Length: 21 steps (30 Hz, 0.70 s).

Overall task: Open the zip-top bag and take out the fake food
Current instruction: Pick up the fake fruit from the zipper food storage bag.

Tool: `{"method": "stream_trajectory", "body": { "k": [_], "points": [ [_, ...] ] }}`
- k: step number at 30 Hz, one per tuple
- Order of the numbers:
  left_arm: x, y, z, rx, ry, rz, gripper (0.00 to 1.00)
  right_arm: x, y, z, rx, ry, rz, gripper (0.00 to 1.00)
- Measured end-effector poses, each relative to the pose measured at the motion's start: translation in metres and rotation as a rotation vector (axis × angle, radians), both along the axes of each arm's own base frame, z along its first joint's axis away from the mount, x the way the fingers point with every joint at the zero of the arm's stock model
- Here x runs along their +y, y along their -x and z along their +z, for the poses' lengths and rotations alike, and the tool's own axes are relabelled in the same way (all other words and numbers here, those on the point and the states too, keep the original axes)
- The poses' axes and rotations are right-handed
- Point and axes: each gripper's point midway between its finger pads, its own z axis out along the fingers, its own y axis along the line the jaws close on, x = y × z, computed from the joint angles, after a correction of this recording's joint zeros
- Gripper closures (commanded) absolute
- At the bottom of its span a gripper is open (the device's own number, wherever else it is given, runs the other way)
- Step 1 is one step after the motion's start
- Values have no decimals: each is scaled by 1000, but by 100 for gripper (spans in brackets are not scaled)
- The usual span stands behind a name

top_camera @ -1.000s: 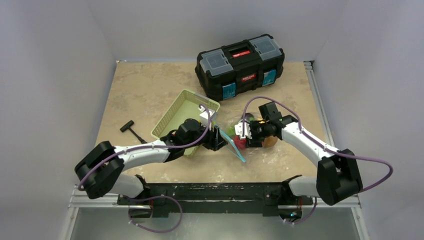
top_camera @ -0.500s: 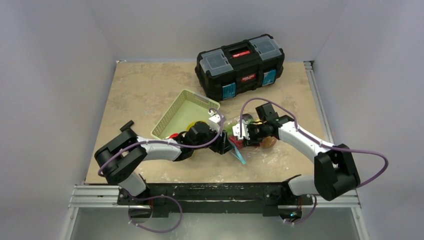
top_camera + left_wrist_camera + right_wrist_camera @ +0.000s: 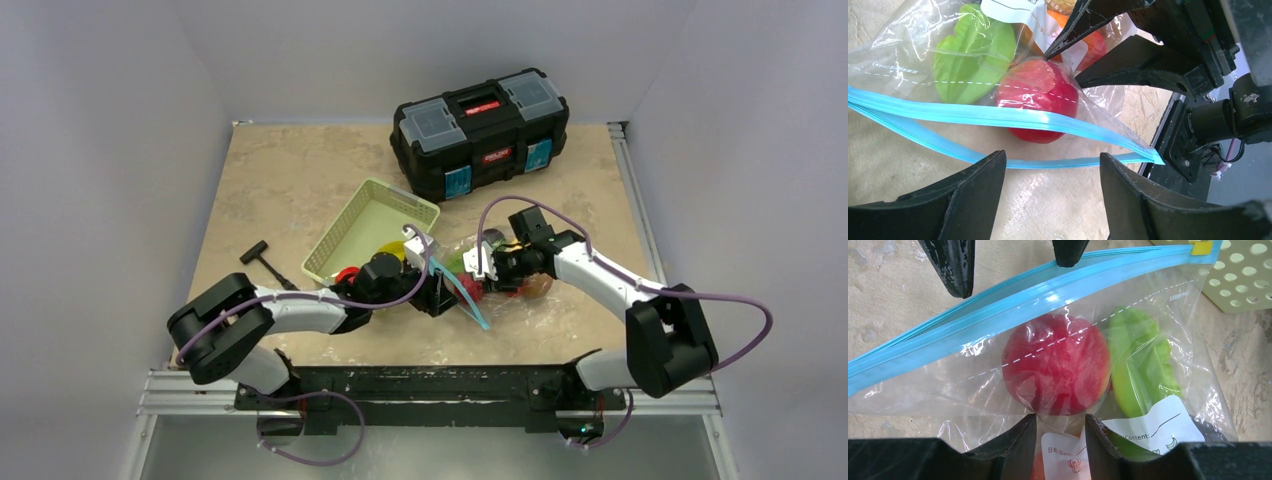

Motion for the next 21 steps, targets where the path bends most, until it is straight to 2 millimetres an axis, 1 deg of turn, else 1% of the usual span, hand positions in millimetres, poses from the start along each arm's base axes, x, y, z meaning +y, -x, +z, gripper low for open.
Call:
{"method": "stream_trajectory", "body": {
  "k": [1,4,8,10,14,17,21],
  "points": [
    [0,1,0,-4,5,-3,42,0,0,0,1,0,-1,63],
    [-1,2,-1,-9,9,-19,46,1,1,1,7,-6,-1,65],
    [-3,3,-8,-11,-16,-42,46,2,2,1,15,-12,0,67],
    [-4,2,-10,-12,-33,-46,44,2,3,1,18,-12,-1,68],
    [-8,-5,-6,-32,-54,-49,37,2,3,1,22,-13,-1,70],
    [-13,-10,-4,-42,-63,-50,34,3,4,-1,31,-10,1,72],
    [-17,-13,-12,-31,-93,-56,31,5,6,-3,40,-6,11,73]
  ]
}}
